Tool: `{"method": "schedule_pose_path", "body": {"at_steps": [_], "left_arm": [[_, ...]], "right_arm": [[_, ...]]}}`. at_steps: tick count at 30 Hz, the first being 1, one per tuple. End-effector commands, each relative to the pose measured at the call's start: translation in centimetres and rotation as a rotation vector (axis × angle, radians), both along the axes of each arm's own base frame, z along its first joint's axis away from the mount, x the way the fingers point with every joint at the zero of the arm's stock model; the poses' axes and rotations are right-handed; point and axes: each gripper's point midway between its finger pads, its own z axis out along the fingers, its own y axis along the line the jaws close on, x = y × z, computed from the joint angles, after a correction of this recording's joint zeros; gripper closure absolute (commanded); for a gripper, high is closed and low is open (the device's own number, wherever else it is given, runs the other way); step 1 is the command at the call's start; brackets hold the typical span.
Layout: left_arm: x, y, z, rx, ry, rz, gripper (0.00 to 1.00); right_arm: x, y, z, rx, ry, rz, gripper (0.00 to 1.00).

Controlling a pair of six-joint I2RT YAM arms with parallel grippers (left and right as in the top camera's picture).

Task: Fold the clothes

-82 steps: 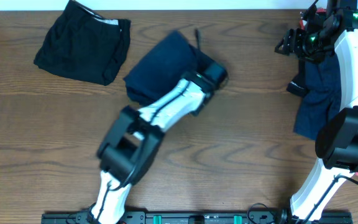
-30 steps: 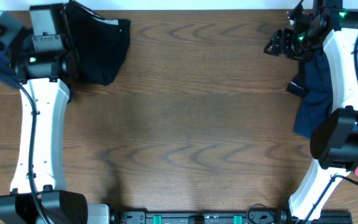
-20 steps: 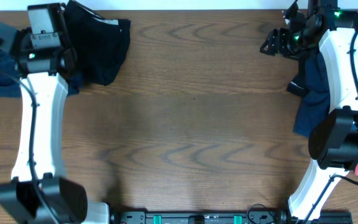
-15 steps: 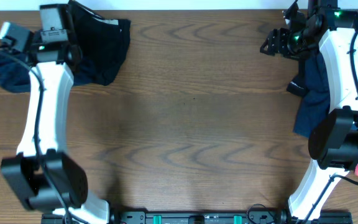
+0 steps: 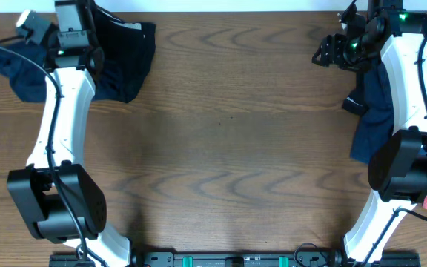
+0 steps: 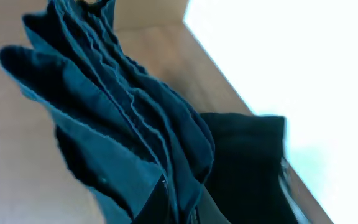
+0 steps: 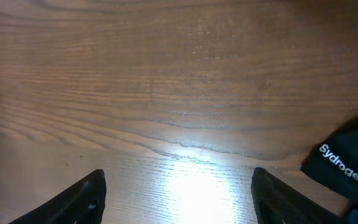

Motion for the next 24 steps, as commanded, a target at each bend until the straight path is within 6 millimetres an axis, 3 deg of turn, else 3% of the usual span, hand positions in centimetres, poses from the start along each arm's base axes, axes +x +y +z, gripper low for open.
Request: {"method": "schedule_pose_path", "body": {"at_steps": [1, 9, 13, 24], "left_arm": [[1.5, -2.0, -1.2, 0.024, 0.065, -0.122, 0.94], [4.2, -4.0, -7.1, 0.017, 0.136, -0.166, 0.94], [6.0, -5.4, -8.4, 0.023, 0.101, -0.190, 0.94], [10.2, -6.5, -3.9, 0.044, -0.202, -0.202, 0.94]], "right_arm": [[0.0, 0.6, 1.0, -0.012, -0.027, 0.025, 0.27], [0.0, 0.4, 0.9, -0.028, -0.026, 0.019, 0.27], [0.0, 0.3, 0.9, -0.030, -0.026, 0.019, 0.27], [0.0, 0.3, 0.9, -0.030, -0.025, 0.018, 0.28]]}}
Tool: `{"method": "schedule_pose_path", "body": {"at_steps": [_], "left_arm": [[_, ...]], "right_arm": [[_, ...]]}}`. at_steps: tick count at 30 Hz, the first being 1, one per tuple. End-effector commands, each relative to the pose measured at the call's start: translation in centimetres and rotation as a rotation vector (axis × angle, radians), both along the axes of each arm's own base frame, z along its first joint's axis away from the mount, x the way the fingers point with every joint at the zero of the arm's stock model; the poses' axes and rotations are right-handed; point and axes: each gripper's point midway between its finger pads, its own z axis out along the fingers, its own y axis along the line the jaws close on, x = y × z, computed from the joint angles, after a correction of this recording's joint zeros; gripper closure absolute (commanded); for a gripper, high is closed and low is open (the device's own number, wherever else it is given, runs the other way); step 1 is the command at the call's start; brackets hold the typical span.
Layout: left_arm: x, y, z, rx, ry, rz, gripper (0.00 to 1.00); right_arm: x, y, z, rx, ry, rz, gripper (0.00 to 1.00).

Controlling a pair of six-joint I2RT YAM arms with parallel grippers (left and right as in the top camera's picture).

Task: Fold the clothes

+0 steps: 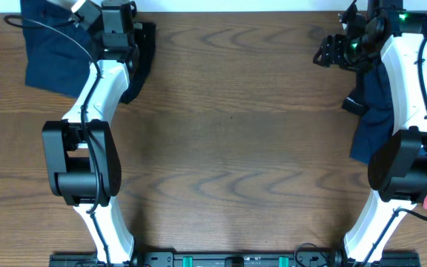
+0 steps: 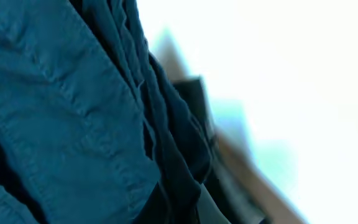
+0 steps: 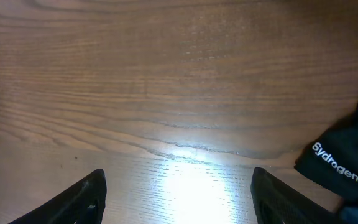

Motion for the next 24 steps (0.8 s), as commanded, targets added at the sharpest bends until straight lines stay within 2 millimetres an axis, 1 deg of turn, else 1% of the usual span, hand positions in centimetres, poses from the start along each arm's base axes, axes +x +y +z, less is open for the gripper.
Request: {"method": "schedule_pose_path", "body": {"at_steps": [1, 2, 3, 4, 5, 6, 7, 11, 13, 15, 17, 20, 22, 24], "left_arm": [[1.1, -0.3, 1.5, 0.006, -0.081, -0.006, 0.94], [1.5, -0.3, 1.6, 0.005, -0.103, -0.007, 0.94], [1.8, -0.3, 1.5, 0.004, -0.119, -0.007, 0.90], [2.2, -0.4, 1.3, 0.002, -0.137, -0.010, 0.73], [2.6, -0.5, 1.0, -0.002, -0.150, -0.017, 0.52], [3.0, -0.7, 0.6, -0.006, -0.161, -0.027, 0.21], [3.4, -0.8, 0.2, -0.009, -0.174, -0.032, 0.02], [4.6, -1.3, -2.1, -0.004, -0.180, -0.066, 0.02], [5.0, -1.9, -2.6, 0.014, -0.159, -0.115, 0.02], [5.1, -2.0, -2.6, 0.049, -0.138, -0.137, 0.02], [5.0, -2.1, -1.7, 0.107, -0.117, -0.162, 0.02], [4.5, -2.2, 0.2, 0.186, -0.073, -0.196, 0.02], [3.7, -2.4, 1.7, 0.237, -0.024, -0.226, 0.02], [2.7, -2.6, 2.6, 0.280, 0.035, -0.253, 0.02]], "right_arm": [[-0.1, 0.7, 1.0, -0.010, -0.026, 0.025, 0.28], [-0.1, 0.7, 1.0, -0.010, -0.026, 0.025, 0.28], [-0.1, 0.7, 1.0, -0.010, -0.024, 0.026, 0.28], [-0.1, 0.8, 1.0, -0.009, -0.023, 0.028, 0.28], [-0.1, 0.9, 1.0, -0.009, -0.023, 0.030, 0.28], [-0.2, 1.0, 0.9, -0.009, -0.022, 0.032, 0.28], [-0.2, 1.1, 0.9, -0.010, -0.022, 0.034, 0.28], [-0.3, 1.8, 0.6, -0.009, -0.017, 0.050, 0.28], [-0.3, 2.1, 0.4, -0.014, -0.012, 0.055, 0.28], [-0.3, 2.3, 0.3, -0.027, -0.011, 0.059, 0.28], [-0.3, 2.5, 0.2, -0.033, -0.015, 0.064, 0.27], [-0.2, 2.9, 0.3, -0.034, -0.021, 0.072, 0.27], [0.0, 3.0, 0.3, -0.034, -0.029, 0.074, 0.27], [0.1, 3.0, 0.4, -0.034, -0.034, 0.074, 0.27]]}}
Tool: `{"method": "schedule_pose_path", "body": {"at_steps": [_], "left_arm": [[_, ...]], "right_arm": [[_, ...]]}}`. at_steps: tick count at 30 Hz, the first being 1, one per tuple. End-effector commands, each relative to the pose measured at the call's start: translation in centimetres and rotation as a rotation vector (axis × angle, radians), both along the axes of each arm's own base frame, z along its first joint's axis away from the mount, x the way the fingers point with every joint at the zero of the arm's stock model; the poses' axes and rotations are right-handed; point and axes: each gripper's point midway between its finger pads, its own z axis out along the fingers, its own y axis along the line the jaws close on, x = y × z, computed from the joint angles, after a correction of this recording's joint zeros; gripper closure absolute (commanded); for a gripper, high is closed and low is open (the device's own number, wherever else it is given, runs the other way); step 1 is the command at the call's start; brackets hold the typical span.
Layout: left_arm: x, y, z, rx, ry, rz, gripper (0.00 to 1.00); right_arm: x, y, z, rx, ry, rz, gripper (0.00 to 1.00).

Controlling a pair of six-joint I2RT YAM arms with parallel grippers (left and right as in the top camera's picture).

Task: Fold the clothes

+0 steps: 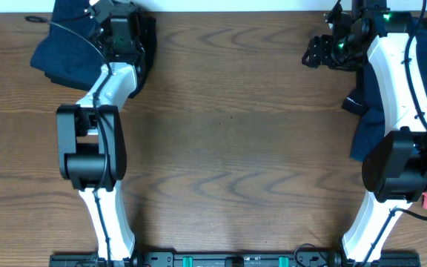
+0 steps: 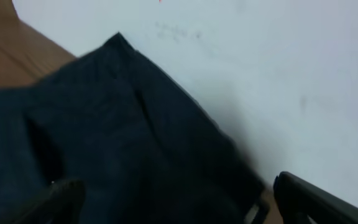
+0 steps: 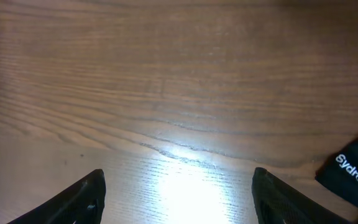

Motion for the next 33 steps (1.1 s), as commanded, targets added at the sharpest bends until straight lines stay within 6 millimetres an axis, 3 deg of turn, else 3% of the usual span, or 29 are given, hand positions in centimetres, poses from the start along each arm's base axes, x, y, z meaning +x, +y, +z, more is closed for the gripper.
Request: {"method": "schedule_pose_path", "body": {"at_steps": [1, 7, 13, 19, 24, 28, 33], "left_arm": [[-1.4, -0.5, 6.1, 0.140, 0.022, -0.066, 0.02], [-5.0, -0.8, 6.3, 0.201, 0.227, -0.148, 0.02], [-6.5, 0.8, 3.2, 0.242, 0.386, -0.163, 0.02], [-6.3, 4.3, 0.0, 0.225, 0.436, -0.105, 0.03], [-4.9, 7.0, -2.7, 0.217, 0.417, -0.057, 0.06], [-4.1, 7.1, -4.5, 0.213, 0.408, -0.061, 0.06], [-3.6, 6.7, -8.8, 0.192, 0.444, -0.069, 0.06]], "right_arm": [[0.0, 0.3, 0.5, -0.012, -0.021, 0.017, 0.27], [0.4, 0.3, 0.7, -0.012, -0.039, 0.018, 0.27], [0.4, 0.3, 0.7, -0.013, -0.039, 0.018, 0.26], [0.2, 0.3, 0.6, -0.012, -0.030, 0.018, 0.27], [0.1, 0.4, 0.6, -0.012, -0.027, 0.020, 0.27], [0.0, 0.4, 0.5, -0.012, -0.023, 0.020, 0.27], [0.0, 0.8, 0.5, -0.011, -0.023, 0.026, 0.27]]}}
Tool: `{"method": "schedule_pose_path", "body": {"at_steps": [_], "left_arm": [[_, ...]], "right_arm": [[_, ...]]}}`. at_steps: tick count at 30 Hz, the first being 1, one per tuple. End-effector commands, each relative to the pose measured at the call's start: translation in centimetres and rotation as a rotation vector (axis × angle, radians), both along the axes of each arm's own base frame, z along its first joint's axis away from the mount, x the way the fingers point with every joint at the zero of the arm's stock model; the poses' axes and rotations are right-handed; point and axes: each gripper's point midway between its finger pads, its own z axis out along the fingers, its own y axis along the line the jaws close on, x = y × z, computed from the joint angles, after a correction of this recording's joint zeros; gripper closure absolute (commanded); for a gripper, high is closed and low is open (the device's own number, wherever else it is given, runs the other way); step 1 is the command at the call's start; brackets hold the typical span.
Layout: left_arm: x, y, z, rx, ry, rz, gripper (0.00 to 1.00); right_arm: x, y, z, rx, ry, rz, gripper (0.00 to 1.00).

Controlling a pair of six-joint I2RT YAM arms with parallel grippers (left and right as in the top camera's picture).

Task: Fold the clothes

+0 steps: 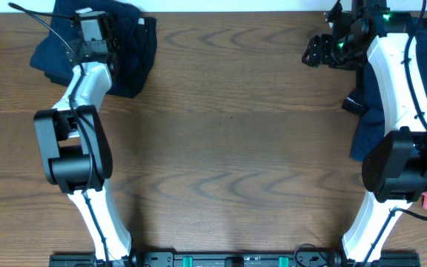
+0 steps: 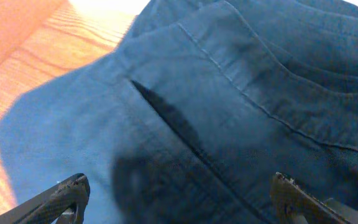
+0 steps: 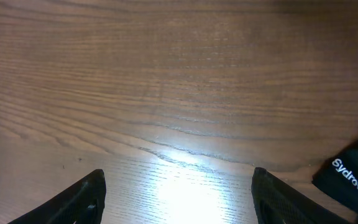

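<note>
A blue garment (image 1: 50,53) lies crumpled at the table's far left corner, beside a darker navy one (image 1: 133,52). My left gripper (image 1: 89,31) hovers between them. In the left wrist view it (image 2: 182,204) stands open just above the blue fabric (image 2: 216,106), which fills the frame; nothing sits between the fingertips (image 2: 67,190). My right gripper (image 1: 313,52) is at the far right, open over bare wood (image 3: 182,199). More dark clothes (image 1: 373,111) lie under the right arm.
A black garment with white "Sydrogen" lettering (image 3: 353,177) shows at the right edge of the right wrist view. Something pink lies at the table's right edge. The wooden table (image 1: 228,148) ends at a white wall behind.
My left gripper, still open, has moved left from over the darker garment and now faces down on the blue garment instead of the wall. The right arm has not moved.
My left gripper was shut on the blue garment, which hung from it at the far left. It still held the cloth near the back edge. Then it was open, with the garment lying in the corner. Now it stands open over that garment.
</note>
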Motion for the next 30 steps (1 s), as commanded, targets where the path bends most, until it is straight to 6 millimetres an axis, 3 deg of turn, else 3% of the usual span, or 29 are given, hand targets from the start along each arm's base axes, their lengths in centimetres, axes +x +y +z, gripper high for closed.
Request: {"method": "schedule_pose_path", "body": {"at_steps": [1, 4, 7, 10, 13, 17, 22, 27, 30], "left_arm": [[0.3, -0.5, -4.0, -0.016, 0.047, -0.008, 0.06], [0.4, -0.8, -6.9, -0.019, 0.079, -0.013, 0.06], [0.4, -1.3, -8.1, -0.019, 0.090, -0.020, 0.06], [0.9, -2.0, -7.7, -0.016, 0.069, -0.033, 0.06], [1.7, -2.7, -6.1, -0.007, 0.034, -0.047, 0.06], [2.1, -3.7, -1.1, 0.015, -0.030, -0.072, 0.05], [0.4, -5.0, 9.4, 0.020, -0.143, -0.091, 0.00], [-4.1, -7.1, 19.2, 0.019, -0.224, -0.128, 0.02], [-6.8, -8.1, 23.8, 0.018, -0.281, -0.149, 0.02]], "right_arm": [[-0.3, 0.8, 0.5, -0.007, -0.011, 0.027, 0.27], [-0.4, 1.0, 0.5, -0.007, -0.009, 0.033, 0.27], [-0.4, 1.3, 0.5, -0.006, -0.009, 0.038, 0.27], [-0.4, 1.5, 0.5, -0.007, -0.009, 0.041, 0.27], [-0.3, 1.6, 0.5, -0.007, -0.015, 0.044, 0.27], [0.5, 1.5, 1.1, -0.006, -0.057, 0.043, 0.17], [1.3, 1.5, 4.6, -0.006, -0.152, 0.050, 0.02], [1.0, 0.1, 11.7, -0.079, -0.324, 0.045, 0.01], [-0.5, -1.3, 16.7, -0.142, -0.429, -0.002, 0.01]]}}
